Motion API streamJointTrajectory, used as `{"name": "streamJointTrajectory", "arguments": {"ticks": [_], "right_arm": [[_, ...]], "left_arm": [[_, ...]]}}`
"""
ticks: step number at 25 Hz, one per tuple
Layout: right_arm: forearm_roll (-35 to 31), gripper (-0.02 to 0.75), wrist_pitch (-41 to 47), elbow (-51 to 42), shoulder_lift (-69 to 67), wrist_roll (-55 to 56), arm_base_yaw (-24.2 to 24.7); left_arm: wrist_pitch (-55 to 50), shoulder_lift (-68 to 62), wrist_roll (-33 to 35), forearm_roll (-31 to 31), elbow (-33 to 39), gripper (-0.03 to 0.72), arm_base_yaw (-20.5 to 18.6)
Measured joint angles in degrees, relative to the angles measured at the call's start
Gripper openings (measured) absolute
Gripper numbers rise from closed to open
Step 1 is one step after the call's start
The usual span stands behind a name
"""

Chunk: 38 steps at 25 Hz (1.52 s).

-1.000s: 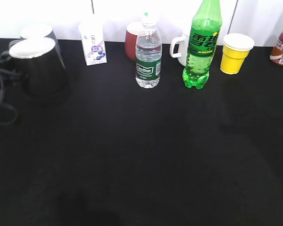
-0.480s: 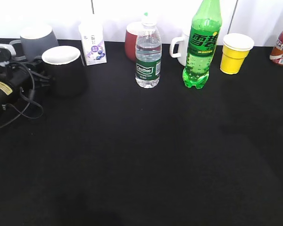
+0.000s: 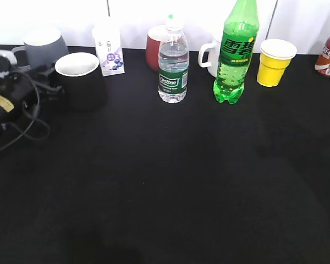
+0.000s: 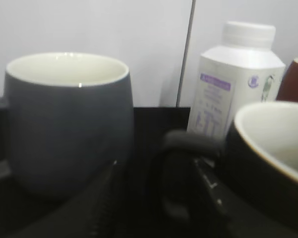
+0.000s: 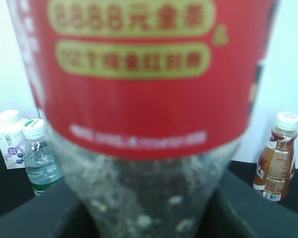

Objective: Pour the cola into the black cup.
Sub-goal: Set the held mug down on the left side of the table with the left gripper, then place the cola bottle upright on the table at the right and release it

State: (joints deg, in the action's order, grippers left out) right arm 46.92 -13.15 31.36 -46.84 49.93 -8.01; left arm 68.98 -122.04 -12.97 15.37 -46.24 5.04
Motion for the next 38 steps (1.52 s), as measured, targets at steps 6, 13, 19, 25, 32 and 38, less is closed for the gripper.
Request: {"name": "streamJointTrajectory", "arguments": {"ticks": [6, 13, 19, 25, 32, 38], "right_arm": [[0.41, 0.367, 0.00, 0.00, 0.00, 0.00, 0.00], [-7.85, 0.367, 0.97, 0.00, -0.18, -12.19, 0.41], [-37.54, 0.367, -9.48, 0.00, -10.23, -42.03, 3.02], [-51.35, 0.367, -27.79, -4.39, -27.84, -53.14, 3.14], [-56.95, 0.367, -53.73, -9.79, -50.91, -55.02, 3.14], [-57.01, 0.367, -54.27, -0.43, -61.74, -54.66, 3.14]], "left_arm": [[0.33, 0.32, -0.15, -0.19, 5.57, 0.335, -0.51], [0.13, 19.86, -0.40, 3.91, 21.86, 0.312, -3.30], [-13.73, 57.91, -6.58, 10.64, 31.74, 0.230, -3.30], [-50.74, 96.54, -12.24, 11.35, 31.76, 0.230, -3.30], [-55.62, 100.39, -12.30, 11.14, 31.76, 0.230, -3.30], [-55.62, 100.39, -12.42, 11.07, 31.76, 0.230, -3.30]]}}
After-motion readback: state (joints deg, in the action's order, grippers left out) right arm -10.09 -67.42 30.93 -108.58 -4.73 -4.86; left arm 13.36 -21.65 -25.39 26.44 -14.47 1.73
